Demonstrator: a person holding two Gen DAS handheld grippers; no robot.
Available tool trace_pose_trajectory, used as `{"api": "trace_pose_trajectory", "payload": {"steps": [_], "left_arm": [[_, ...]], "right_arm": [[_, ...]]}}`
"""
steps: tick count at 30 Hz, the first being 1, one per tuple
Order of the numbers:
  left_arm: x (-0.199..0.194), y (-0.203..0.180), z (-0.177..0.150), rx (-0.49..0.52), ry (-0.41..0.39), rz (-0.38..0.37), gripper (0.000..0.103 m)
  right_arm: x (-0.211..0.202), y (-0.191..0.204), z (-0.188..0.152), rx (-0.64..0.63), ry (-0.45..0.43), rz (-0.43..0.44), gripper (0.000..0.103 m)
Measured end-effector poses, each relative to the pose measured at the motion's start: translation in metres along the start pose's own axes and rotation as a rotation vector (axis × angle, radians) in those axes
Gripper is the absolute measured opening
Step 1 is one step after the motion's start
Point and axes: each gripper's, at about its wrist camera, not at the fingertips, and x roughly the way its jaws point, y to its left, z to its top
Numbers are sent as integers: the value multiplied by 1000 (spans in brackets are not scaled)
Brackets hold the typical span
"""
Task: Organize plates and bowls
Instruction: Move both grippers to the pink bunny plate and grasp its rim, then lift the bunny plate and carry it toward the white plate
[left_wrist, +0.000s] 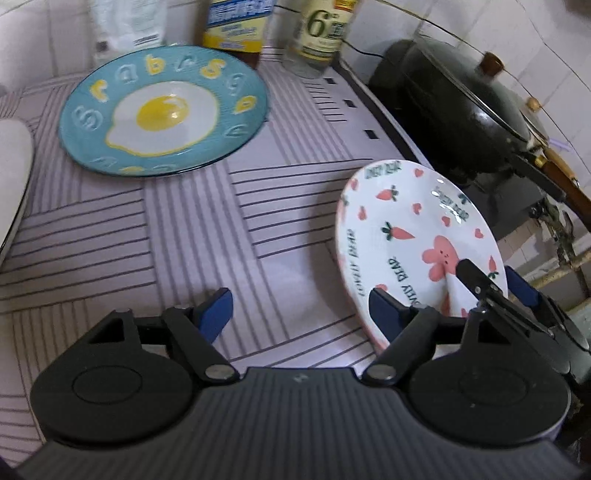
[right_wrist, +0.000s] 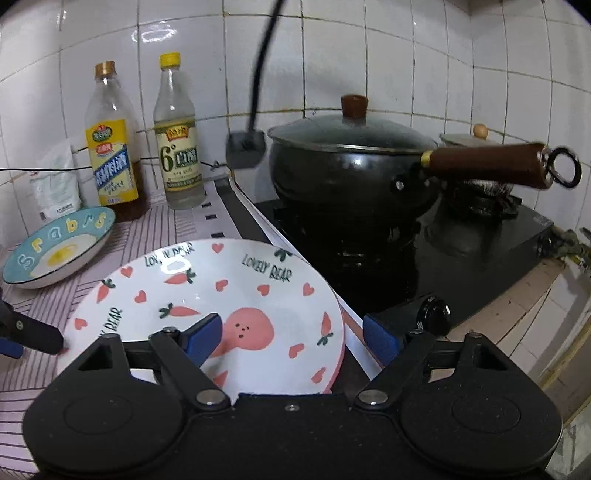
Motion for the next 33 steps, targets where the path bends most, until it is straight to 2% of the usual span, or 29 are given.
{"api": "trace_pose_trajectory", "payload": {"steps": [1,3,4,6,9,12,18,26,30,33], "left_arm": [[2,-3,0,17,4,-26,47],[7,-5,2,31,25,-76,32],[8,-7,3,36,26,-91,24],[8,-12,3,64,25,-95,21],[13,-15,3,65,27,-87,20],[18,-16,4,31,41,-85,20],[25,-20,5,15,43,-77,20],[25,-20,7,32,34,-90,20],[19,-17,10,78,26,-35,20],[13,2,14,42,38,-27,20]], "right_arm": [[0,-1,0,12,4,12,76],[-1,0,-1,0,4,-23,58],[-1,1,-2,-35,10,-43,54],[-4,-4,-3,-42,9,-39,40],[-5,-18,-2,9,13,8,34],[2,-23,-3,46,66,55,35],[6,-34,-10,194,53,116,34],[12,-40,-5,228,74,160,29],[8,-41,-7,271,81,207,22],[2,-25,-7,250,104,216,22]]}}
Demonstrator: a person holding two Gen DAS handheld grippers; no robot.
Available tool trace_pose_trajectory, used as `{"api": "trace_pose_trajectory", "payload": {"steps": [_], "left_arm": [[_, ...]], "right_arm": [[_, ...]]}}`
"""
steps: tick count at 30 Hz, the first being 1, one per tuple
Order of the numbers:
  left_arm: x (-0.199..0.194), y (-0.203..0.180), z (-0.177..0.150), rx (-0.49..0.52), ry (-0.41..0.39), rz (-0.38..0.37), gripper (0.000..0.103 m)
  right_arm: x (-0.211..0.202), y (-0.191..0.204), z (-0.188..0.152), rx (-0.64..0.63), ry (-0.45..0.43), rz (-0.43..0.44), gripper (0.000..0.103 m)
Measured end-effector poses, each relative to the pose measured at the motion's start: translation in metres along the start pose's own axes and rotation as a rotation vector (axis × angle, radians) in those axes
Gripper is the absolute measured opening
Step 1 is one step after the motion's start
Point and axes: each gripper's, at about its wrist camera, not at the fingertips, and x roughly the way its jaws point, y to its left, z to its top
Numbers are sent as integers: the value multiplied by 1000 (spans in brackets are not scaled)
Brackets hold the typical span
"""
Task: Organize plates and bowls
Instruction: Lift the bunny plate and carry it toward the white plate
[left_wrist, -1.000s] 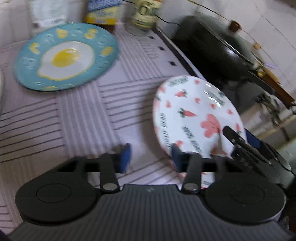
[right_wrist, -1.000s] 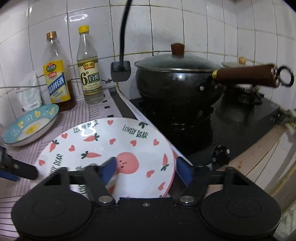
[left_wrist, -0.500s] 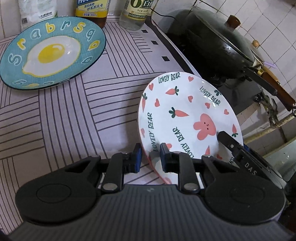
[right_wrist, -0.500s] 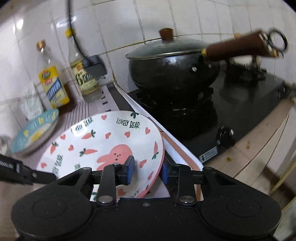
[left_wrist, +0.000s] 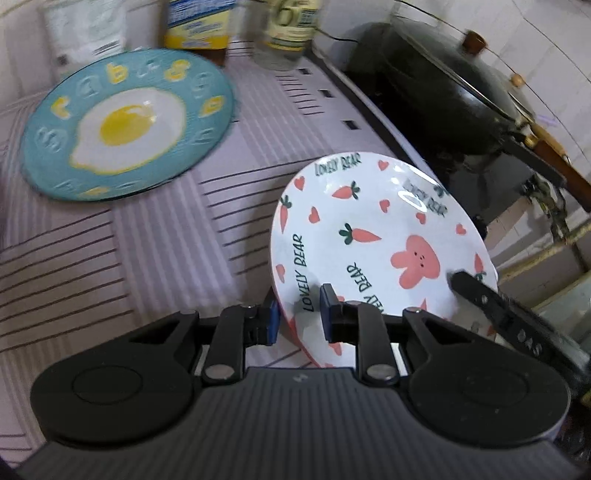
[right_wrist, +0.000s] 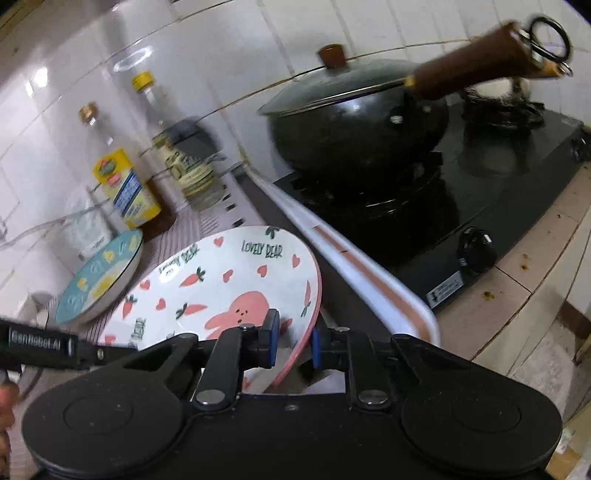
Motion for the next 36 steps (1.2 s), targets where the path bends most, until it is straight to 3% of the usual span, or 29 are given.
{"api": "trace_pose_trajectory", "payload": {"steps": [6,18,36], "left_arm": [[-26,23,-6,2,-9,57,20],[-84,58,-24,14,-40,97,21],[-207,108,-45,-65,-145,115,21]], "right_arm": [[-1,32,-10,-24,48,54,22],[-13,81,-17,-43,81,137,22],[-65,179,0,-203,44,257,22]]}}
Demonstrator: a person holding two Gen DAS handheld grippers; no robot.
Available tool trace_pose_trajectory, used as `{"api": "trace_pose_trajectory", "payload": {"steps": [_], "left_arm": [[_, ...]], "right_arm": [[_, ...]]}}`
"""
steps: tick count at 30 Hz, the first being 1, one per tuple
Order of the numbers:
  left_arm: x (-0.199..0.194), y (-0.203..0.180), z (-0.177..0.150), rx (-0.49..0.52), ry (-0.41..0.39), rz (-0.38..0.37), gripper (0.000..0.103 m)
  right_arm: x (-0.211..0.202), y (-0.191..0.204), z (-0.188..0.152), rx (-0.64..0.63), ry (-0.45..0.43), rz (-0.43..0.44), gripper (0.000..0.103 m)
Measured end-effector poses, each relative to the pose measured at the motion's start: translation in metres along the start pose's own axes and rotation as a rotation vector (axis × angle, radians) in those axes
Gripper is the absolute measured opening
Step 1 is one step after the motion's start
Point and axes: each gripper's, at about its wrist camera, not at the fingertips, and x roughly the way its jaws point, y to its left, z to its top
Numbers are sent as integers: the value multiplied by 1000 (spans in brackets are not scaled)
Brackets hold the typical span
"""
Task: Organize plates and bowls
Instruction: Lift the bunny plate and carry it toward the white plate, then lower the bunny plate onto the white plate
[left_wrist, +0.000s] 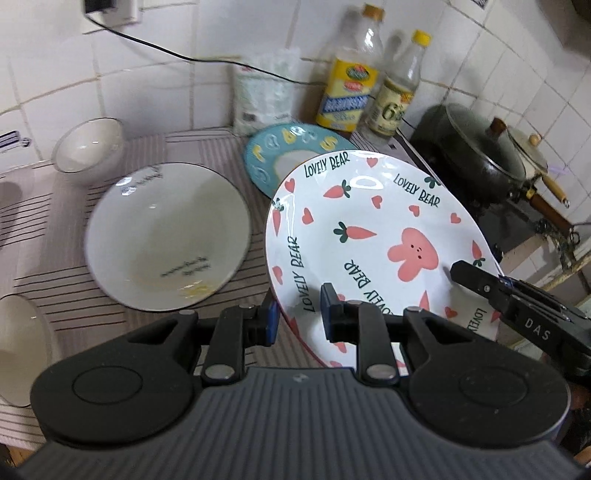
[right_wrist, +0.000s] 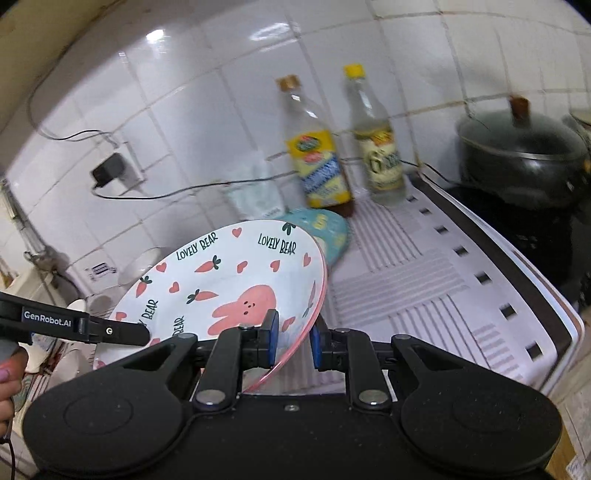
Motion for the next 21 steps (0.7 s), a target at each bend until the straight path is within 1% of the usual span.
{"api": "trace_pose_trajectory", "payload": {"steps": [4,8,12,16,21], "left_arm": [[-19,21,-1,-31,-12,12,21],[-34,42,0,-53,-29,31,21],[-44,67,-1,-98,-43,44,21],[-45,91,1,-128,-38,57,21],[-36,119,3,-157,-34,90,21]], "right_arm": [[2,28,8,-50,1,20,22],[9,49,13,-67,10,54,22],[21,72,15,-93,23,80,22],[39,92,19,-119,50,110,22],[69,106,19,-129,83,145,22]]}}
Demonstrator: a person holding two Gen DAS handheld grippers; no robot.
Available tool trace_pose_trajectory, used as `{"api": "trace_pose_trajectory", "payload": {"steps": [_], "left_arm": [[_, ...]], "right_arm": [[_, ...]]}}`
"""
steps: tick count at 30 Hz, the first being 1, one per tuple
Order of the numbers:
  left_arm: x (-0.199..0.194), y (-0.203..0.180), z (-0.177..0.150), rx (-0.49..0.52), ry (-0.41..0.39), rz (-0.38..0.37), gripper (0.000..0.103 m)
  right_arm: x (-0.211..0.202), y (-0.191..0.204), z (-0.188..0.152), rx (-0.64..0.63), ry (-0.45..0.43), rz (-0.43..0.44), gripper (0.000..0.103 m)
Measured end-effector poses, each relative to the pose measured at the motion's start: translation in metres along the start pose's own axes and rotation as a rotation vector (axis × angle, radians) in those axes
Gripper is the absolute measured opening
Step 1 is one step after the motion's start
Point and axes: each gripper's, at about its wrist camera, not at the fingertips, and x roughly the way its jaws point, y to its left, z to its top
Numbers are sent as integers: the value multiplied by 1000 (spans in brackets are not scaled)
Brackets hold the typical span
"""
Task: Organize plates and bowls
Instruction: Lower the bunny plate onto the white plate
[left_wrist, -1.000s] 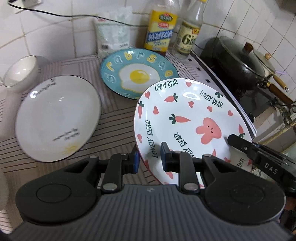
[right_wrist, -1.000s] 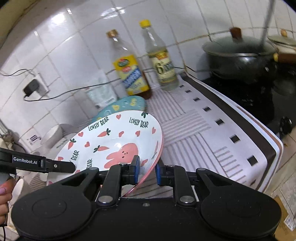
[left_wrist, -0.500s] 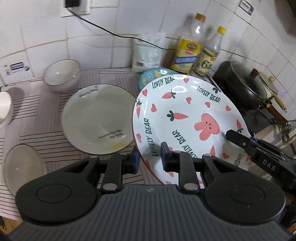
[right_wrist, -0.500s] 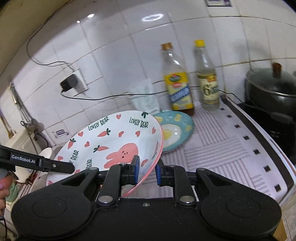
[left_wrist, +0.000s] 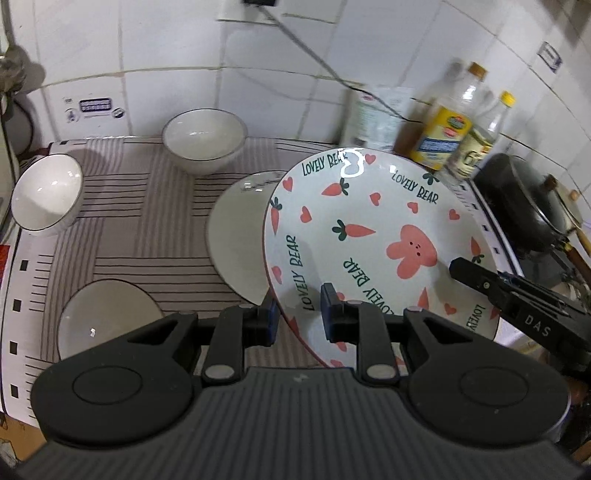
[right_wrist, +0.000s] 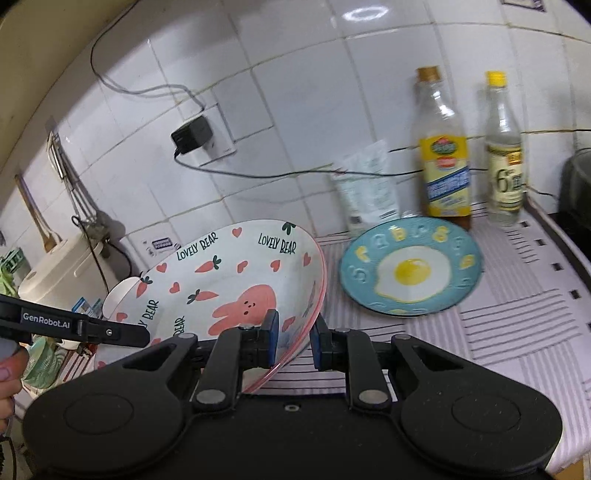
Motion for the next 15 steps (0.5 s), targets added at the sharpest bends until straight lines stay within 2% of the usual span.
{"api": "trace_pose_trajectory", "payload": {"steps": [4,7,15], "left_arm": [[13,11,8,16,-16,43,21],[27,21,15,0,1,59,21],[69,43,30,-56,82,71,21]], "right_arm": [[26,-1,0,10,3,44,22],[48,-2,0,34,10,69,22],[92,-5,3,42,60,51,22]]}}
